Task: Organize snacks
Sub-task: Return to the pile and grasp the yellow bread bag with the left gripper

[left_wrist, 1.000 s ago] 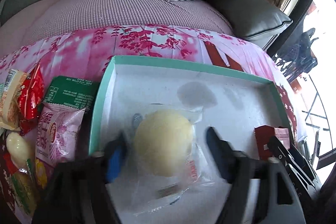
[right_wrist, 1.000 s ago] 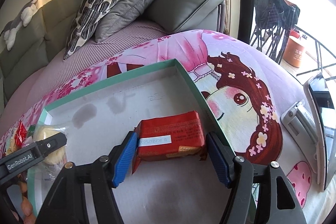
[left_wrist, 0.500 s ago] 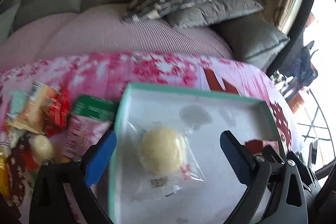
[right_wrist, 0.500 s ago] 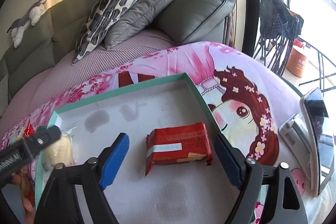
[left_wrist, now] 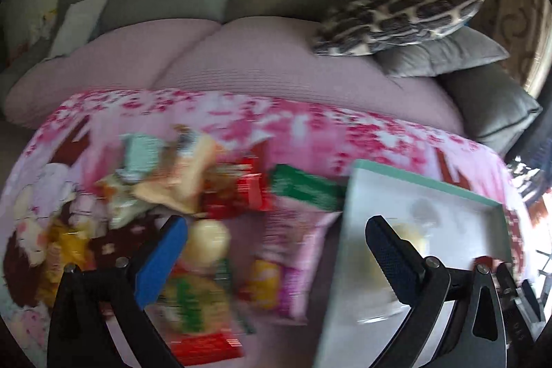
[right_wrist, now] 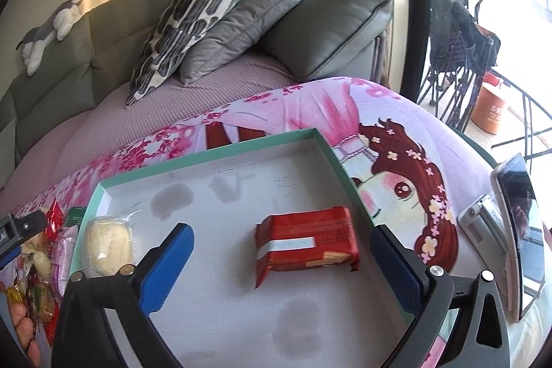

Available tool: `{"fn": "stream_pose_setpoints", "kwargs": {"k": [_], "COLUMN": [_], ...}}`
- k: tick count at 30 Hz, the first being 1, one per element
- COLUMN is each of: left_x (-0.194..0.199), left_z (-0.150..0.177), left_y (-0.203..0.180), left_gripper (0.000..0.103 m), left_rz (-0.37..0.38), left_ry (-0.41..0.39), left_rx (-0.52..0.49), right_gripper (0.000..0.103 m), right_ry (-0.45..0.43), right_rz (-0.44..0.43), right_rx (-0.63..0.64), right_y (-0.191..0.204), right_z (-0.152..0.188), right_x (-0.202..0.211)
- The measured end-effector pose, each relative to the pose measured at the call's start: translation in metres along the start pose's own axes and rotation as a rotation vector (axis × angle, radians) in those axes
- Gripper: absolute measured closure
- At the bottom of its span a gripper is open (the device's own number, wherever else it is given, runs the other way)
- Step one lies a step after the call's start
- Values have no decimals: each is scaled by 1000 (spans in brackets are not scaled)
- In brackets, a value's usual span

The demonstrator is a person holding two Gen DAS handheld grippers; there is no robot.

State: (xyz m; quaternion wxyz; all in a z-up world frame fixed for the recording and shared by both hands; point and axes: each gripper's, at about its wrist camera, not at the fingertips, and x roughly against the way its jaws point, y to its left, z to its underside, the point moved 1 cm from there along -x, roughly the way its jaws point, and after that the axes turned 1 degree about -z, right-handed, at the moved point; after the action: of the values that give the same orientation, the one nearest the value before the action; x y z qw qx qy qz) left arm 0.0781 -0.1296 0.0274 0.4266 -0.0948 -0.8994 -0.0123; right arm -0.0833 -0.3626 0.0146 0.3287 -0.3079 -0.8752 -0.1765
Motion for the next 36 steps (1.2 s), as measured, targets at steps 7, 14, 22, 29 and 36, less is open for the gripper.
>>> {"fn": "stream_pose_setpoints", "kwargs": {"k": [7, 14, 22, 29, 36], "left_x": [16, 33, 36, 39, 36], "left_z": [10, 17, 25, 32, 42], "left_y": [56, 104, 140, 174, 208], "left_gripper": [0, 0, 0, 0, 0], "left_rz": [-114, -168, -165, -159, -138], "left_ry": [0, 3, 38, 58, 89], "left_rx": [13, 64, 106, 165, 232], "right_gripper": [0, 0, 0, 0, 0], "right_ry": [2, 21, 58, 86, 93], "right_rz": [-70, -157, -233, -293, -366], "right_rx": [73, 167, 252, 285, 356], "right_y": [42, 97, 151, 193, 235], "right_z": [5, 18, 39, 60, 79], "right_x": [6, 10, 11, 13, 24]}}
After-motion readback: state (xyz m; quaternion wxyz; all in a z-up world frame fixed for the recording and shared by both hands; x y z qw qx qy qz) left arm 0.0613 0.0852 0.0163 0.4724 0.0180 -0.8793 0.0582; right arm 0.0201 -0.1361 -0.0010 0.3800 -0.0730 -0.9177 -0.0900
